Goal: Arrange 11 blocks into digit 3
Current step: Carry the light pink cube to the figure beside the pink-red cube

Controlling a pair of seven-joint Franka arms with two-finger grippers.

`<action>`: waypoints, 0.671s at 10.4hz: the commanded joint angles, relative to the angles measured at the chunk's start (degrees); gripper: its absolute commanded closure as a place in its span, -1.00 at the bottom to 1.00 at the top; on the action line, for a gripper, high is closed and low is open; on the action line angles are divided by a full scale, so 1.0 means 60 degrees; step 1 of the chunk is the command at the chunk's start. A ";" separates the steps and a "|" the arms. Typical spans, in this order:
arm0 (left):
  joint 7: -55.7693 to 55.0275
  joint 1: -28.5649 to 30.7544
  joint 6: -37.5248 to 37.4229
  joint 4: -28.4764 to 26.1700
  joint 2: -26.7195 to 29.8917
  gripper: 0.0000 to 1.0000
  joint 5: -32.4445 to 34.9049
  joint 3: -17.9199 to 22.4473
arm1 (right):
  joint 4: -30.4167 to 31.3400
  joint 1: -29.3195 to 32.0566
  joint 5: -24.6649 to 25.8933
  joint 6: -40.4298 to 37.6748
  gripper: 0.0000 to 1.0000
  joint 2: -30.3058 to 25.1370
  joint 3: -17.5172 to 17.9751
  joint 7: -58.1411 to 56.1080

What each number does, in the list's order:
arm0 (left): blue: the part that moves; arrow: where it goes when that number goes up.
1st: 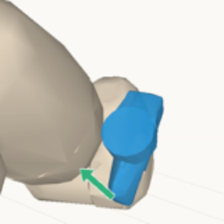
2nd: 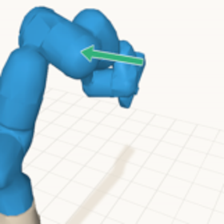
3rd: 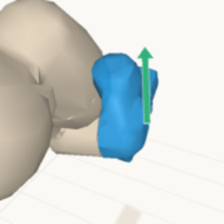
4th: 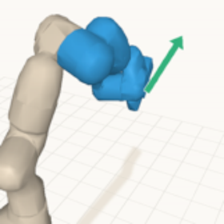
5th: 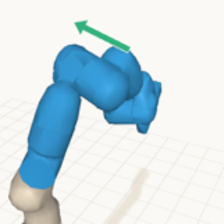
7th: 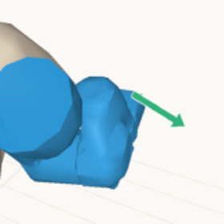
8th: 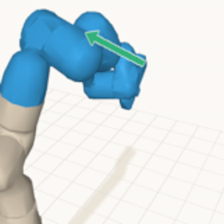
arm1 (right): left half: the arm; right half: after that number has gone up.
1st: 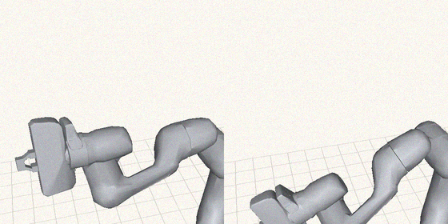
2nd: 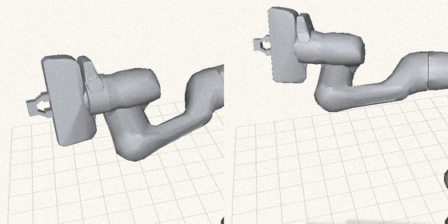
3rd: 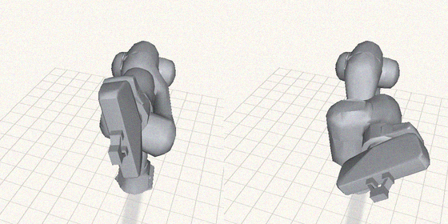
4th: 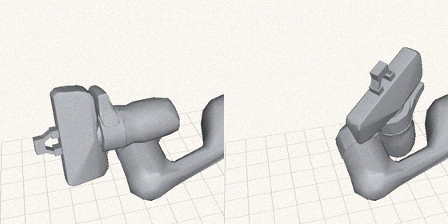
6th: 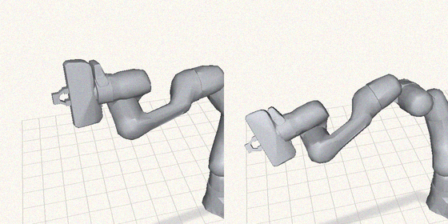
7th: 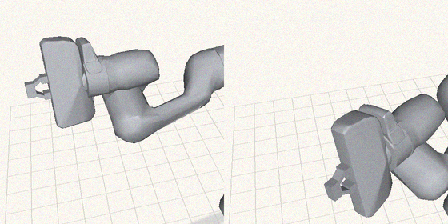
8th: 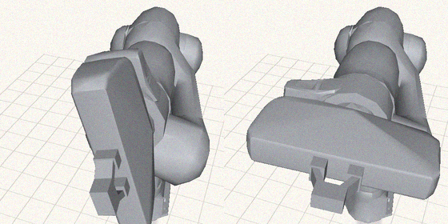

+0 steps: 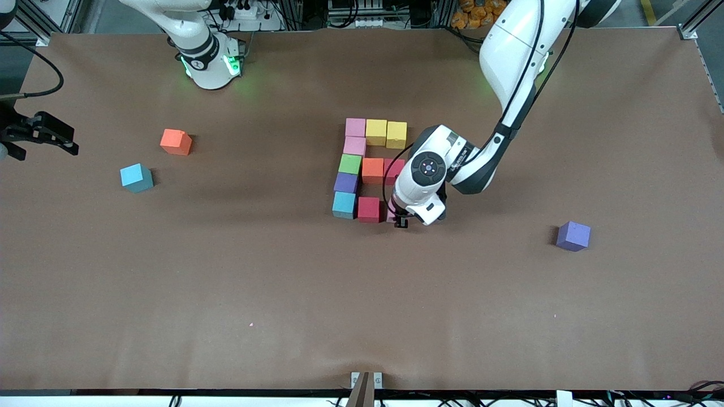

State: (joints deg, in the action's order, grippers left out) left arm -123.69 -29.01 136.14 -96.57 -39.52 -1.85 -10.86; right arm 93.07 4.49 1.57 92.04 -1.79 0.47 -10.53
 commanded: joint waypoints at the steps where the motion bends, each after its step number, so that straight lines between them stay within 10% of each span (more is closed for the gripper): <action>1: -0.0054 -0.0321 -0.0176 0.0640 -0.0297 0.52 -0.0218 0.0271 | 0.0280 0.0042 -0.0012 0.0143 -1.00 -0.0288 0.0010 -0.0091; 7: -0.0098 -0.0820 -0.0321 0.0992 -0.0620 0.53 -0.0291 0.0652 | 0.0280 0.0057 0.0046 0.0231 -1.00 -0.0274 -0.0004 -0.0105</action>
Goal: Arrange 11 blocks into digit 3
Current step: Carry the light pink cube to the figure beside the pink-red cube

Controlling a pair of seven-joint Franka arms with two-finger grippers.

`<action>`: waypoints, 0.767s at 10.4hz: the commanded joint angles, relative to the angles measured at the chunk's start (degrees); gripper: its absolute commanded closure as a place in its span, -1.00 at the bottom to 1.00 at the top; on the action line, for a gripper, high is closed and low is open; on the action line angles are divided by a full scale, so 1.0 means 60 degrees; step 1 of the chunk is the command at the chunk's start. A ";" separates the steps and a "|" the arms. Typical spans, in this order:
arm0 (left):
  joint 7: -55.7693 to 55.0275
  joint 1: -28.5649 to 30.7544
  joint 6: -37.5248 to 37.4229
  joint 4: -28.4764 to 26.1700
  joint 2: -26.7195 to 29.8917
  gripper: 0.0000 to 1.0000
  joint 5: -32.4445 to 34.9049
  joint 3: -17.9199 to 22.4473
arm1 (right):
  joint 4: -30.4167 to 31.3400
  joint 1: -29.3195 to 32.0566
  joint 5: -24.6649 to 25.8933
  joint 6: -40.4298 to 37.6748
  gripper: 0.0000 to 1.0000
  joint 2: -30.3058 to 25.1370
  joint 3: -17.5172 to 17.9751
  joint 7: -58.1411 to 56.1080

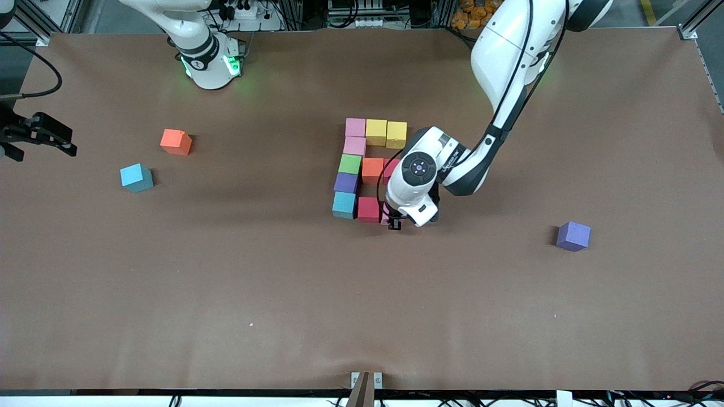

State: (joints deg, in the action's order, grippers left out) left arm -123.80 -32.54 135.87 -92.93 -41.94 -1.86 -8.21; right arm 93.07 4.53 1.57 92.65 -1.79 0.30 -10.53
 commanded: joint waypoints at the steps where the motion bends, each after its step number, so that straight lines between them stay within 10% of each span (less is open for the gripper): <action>1: -0.0138 -0.0260 -0.0335 0.0487 -0.0275 0.53 -0.0319 0.0212 | 0.0279 0.0051 0.0032 0.0116 -1.00 -0.0273 0.0024 -0.0105; 8: -0.0372 -0.0377 -0.0336 0.0488 -0.0363 0.52 -0.0553 0.0197 | 0.0279 0.0066 0.0031 0.0130 -1.00 -0.0258 0.0009 -0.0091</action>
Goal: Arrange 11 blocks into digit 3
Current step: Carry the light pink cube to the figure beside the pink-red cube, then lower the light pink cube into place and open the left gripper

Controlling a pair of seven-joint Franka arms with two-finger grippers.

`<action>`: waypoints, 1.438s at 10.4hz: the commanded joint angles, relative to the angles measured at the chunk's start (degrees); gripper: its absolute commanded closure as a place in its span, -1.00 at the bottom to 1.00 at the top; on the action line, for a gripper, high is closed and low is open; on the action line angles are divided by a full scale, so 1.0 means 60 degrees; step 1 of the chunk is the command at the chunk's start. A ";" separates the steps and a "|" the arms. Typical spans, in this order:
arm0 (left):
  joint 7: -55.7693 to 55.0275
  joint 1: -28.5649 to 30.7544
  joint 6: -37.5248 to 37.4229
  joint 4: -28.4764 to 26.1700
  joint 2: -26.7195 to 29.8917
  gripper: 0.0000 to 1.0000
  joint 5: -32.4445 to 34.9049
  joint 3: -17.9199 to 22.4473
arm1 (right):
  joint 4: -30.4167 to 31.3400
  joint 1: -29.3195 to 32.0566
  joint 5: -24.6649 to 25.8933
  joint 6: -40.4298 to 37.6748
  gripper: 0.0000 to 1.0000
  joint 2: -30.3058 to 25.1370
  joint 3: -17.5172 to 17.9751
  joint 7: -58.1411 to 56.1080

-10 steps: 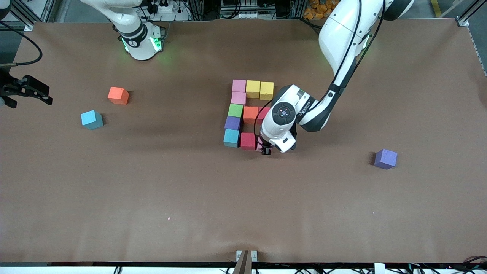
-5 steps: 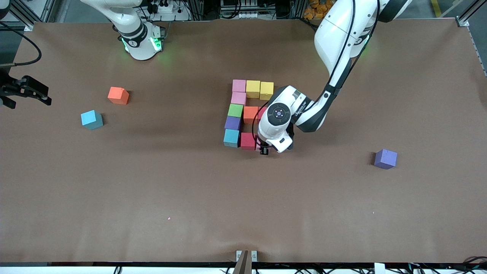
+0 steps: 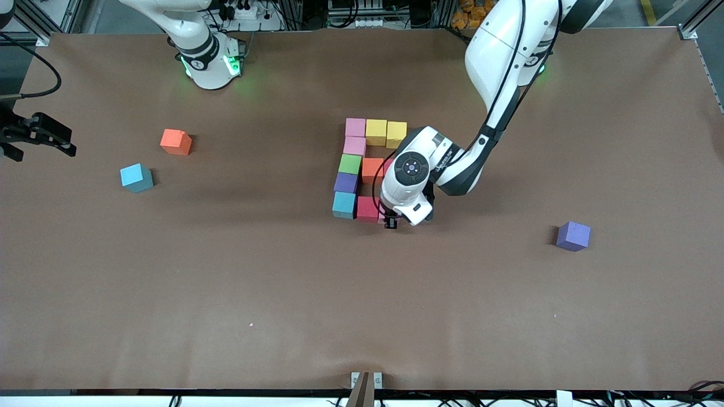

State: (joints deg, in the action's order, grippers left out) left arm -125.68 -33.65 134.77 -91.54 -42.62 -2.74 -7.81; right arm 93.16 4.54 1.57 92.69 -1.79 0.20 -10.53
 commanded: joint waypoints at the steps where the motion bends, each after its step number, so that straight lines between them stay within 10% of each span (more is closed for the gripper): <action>1: -0.0088 -0.0207 -0.0152 0.0257 -0.0279 0.52 -0.0437 0.0129 | 0.0264 0.0064 0.0031 0.0123 -1.00 -0.0258 0.0025 -0.0105; 6: -0.0469 -0.0442 -0.0152 0.0330 -0.0470 0.34 -0.0540 0.0144 | 0.0177 0.0240 0.0105 0.0166 -1.00 -0.0171 0.0039 -0.0208; 7: -0.0484 -0.0427 -0.0166 0.0330 -0.0455 -0.12 -0.0525 0.0144 | 0.0176 0.0225 0.0032 0.0065 -1.00 -0.0185 0.0083 -0.0135; 8: -0.0469 -0.0427 -0.0152 0.0330 -0.0455 -0.99 -0.0511 0.0144 | 0.0162 0.0268 -0.0041 0.0180 -1.00 -0.0142 0.0069 -0.0134; 15: 0.0626 -0.0237 -0.2008 0.0506 0.0743 -1.00 -0.0379 0.0159 | -0.0190 0.0518 -0.0027 -0.0215 -1.00 -0.0068 0.0010 -0.0149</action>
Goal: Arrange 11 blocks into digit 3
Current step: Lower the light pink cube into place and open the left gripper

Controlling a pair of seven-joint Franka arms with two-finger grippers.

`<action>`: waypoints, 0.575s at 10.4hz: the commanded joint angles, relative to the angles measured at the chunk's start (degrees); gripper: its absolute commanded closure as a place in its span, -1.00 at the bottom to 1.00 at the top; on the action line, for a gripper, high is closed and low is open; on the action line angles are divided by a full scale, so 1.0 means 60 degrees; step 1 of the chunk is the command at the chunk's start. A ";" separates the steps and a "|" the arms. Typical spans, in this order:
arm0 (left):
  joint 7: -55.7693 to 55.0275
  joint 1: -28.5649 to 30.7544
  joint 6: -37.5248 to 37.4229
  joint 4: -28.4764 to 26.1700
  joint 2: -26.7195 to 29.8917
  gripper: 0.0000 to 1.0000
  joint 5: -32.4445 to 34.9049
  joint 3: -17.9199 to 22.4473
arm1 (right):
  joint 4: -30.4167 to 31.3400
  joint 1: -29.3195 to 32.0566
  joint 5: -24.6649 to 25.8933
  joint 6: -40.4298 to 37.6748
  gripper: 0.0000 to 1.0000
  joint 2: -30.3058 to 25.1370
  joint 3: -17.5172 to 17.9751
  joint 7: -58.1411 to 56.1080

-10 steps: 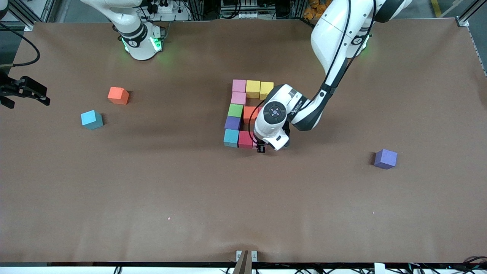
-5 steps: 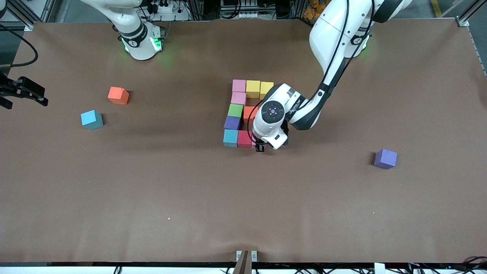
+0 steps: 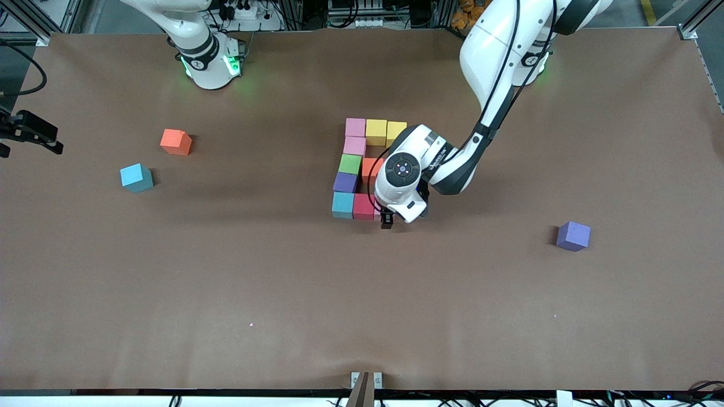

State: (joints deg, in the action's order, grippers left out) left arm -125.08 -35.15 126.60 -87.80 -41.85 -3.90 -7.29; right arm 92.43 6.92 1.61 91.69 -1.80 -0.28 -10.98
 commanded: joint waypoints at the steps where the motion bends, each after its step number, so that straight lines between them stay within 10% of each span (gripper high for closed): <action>1: 0.0703 0.0057 -0.0898 -0.0132 0.0937 -1.00 -0.0083 0.0073 | -0.0069 0.0091 -0.0034 -0.0018 -1.00 -0.0053 0.0091 -0.0074; 6: 0.4533 0.0831 -0.2550 -0.0234 0.2650 -1.00 0.1204 0.0146 | -0.0244 -0.0129 -0.0063 -0.0047 -1.00 -0.0052 0.0150 -0.0016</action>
State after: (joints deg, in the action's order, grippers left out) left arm -104.37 -31.56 115.09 -87.43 -30.30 1.37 -6.65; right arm 91.39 6.05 1.52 91.90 -1.80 0.59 -10.98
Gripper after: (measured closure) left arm 0.000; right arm 0.000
